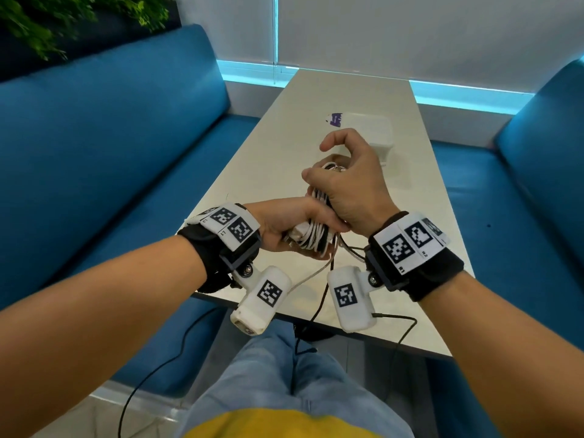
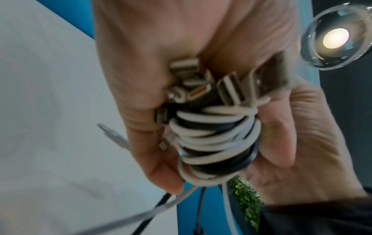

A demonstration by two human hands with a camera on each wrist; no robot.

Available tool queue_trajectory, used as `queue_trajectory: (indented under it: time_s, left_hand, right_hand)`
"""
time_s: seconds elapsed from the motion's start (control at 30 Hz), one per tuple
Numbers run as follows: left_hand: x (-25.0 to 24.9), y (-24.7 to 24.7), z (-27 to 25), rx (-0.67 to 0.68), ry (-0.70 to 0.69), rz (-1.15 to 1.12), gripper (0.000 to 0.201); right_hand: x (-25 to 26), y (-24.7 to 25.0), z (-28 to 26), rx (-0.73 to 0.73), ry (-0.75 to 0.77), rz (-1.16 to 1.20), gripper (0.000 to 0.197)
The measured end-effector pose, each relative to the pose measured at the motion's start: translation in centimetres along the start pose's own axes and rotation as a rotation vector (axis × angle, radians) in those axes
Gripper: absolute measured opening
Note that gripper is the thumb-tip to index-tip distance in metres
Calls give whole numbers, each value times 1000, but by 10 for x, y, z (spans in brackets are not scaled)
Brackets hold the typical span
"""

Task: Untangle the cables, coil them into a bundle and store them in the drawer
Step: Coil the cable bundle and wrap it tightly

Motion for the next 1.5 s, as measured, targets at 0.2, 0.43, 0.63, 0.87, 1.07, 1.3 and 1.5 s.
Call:
queue_trajectory:
  time_s: [0.2, 0.43, 0.63, 0.87, 1.07, 1.3, 1.5]
  left_hand:
    - [-6, 11, -10, -111, -222, 309, 50]
    - [-18, -2, -12, -1, -372, 116, 51]
    - [-13, -7, -4, -28, -332, 2, 51]
    - [-10, -2, 1, -57, -311, -25, 28]
    - [-2, -3, 1, -43, -217, -6, 17]
    - [-11, 21, 3, -225, -156, -263, 19]
    - [-12, 28, 9, -326, -165, -504, 26]
  right_hand:
    - [-2, -4, -7, -15, 79, -129, 30]
    - [10, -4, 0, -20, 109, -74, 32]
    - [11, -1, -6, -53, 245, -85, 30]
    - [14, -3, -14, -55, 324, -171, 28]
    - [9, -2, -12, 12, 382, -423, 17]
    - [-25, 16, -9, 250, -85, -83, 70]
    - [-57, -3, -30, 483, -373, 16, 24]
Point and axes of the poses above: each hand's wrist, its own z-axis towards the middle knuckle, its own y-axis out of the back of the hand, x = y × z, the point moved 3 cm from there along z, towards the middle knuckle, and after that the axes turned 7 degrees about -x, right-handed, at the moved point
